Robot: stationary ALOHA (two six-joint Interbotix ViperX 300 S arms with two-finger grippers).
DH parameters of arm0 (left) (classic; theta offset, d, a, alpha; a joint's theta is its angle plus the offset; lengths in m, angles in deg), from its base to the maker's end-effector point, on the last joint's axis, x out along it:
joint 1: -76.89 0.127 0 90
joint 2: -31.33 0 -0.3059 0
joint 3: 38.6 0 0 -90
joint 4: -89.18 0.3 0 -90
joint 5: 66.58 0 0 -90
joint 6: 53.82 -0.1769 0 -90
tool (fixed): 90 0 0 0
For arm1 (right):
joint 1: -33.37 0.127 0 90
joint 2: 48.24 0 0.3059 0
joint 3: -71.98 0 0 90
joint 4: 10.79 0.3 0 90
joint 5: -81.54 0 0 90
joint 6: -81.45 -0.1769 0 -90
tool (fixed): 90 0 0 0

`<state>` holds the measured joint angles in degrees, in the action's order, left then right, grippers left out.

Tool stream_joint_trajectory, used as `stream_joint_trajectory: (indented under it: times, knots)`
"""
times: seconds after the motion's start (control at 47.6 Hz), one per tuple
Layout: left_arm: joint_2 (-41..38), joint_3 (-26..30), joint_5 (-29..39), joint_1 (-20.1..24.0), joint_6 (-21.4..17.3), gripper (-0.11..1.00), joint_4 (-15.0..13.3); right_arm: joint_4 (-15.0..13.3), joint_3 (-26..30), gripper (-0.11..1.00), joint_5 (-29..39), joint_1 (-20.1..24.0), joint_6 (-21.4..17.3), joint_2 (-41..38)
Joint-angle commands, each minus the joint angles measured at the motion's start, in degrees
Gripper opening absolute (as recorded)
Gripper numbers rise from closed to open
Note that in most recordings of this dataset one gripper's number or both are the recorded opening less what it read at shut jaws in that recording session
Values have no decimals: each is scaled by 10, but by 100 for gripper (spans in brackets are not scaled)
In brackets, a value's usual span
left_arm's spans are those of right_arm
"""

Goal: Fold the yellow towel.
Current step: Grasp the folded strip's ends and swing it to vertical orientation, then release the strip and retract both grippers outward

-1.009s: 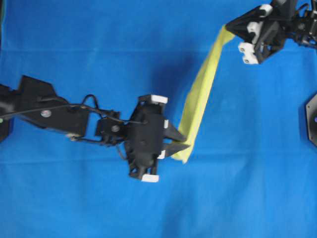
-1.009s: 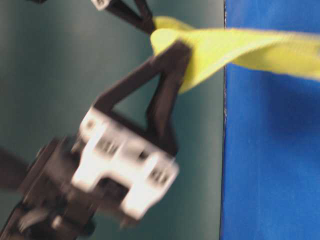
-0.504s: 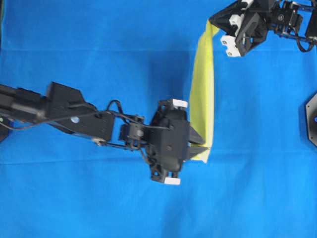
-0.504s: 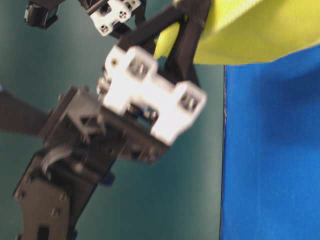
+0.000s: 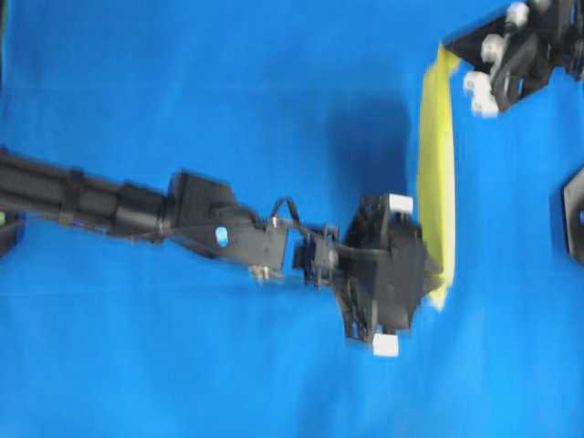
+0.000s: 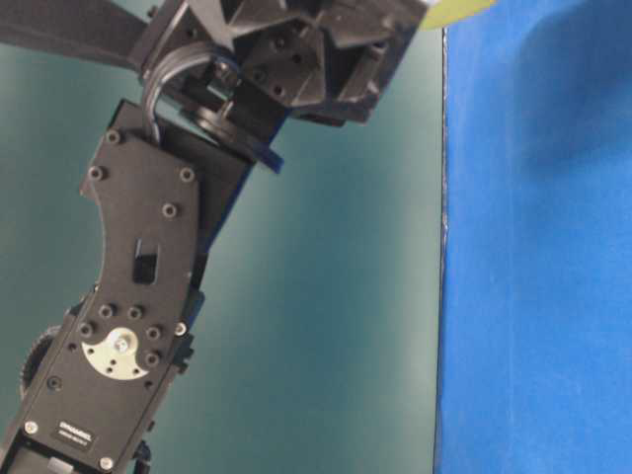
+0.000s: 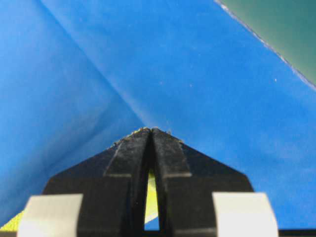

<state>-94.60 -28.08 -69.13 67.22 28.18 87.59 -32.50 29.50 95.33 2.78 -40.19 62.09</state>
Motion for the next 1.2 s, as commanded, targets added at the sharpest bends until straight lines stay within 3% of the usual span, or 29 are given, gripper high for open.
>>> stream_joint_trajectory:
  times: [0.0, 0.168, 0.336, 0.546, 1.072, 1.135, 1.177]
  knots:
    - [18, 1, 3, -12, 9, 3, 0, -3, 9, 2, -16, -14, -1, -18]
    - [47, -77, -8, -11, 35, 3, -3, -1, 31, 2, -85, -13, -2, -108]
    - [84, -174, -49, -14, 91, 3, -4, -2, 90, 2, -149, 9, -2, -218]
    - [115, -263, -75, -16, 135, 3, -4, -4, 156, 2, -156, 36, 5, -305]
    - [112, -279, -85, -5, 131, 4, -2, -17, 170, 3, -159, 54, 13, -323]
    - [113, -283, -85, -5, 128, 12, -2, -17, 170, 6, -160, 54, 13, -323]
    - [115, -286, -84, -6, 127, 24, -2, -17, 170, 16, -160, 54, 13, -323]
